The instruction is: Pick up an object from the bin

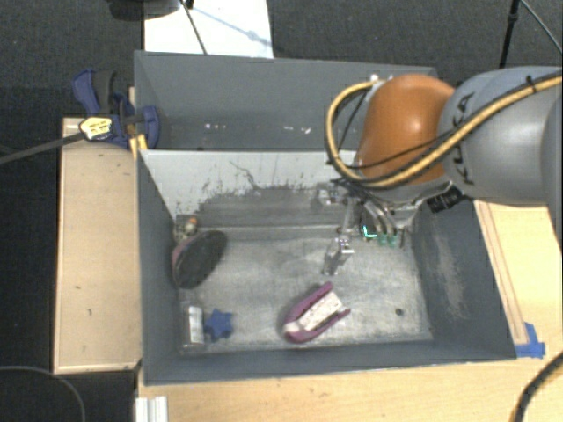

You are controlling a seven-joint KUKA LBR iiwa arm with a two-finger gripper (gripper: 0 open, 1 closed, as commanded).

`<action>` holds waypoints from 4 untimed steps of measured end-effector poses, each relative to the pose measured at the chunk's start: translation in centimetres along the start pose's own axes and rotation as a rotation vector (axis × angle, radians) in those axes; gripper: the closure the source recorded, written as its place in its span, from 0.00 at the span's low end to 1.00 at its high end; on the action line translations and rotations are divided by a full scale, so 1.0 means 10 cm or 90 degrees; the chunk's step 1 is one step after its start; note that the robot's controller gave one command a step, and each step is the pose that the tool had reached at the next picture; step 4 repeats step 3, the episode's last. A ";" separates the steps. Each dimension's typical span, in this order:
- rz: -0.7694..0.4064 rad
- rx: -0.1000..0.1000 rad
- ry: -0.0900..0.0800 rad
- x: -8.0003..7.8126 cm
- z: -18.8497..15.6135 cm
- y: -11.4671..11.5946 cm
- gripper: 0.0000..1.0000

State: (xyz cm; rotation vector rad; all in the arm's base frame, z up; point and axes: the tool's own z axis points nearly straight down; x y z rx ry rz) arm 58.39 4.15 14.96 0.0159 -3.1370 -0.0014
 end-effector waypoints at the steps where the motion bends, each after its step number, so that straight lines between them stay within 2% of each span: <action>1: -0.115 0.001 -0.008 0.92 0.71 -0.13 0.00; 2: -0.114 0.001 0.004 0.95 0.72 -0.13 1.00; 3: -0.136 0.001 -0.008 0.98 -0.56 -0.11 1.00; 4: -0.136 0.001 -0.008 0.98 -0.56 -0.11 1.00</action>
Offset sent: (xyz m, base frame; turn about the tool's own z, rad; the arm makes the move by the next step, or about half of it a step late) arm -0.0941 -0.0138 -0.0737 -0.1817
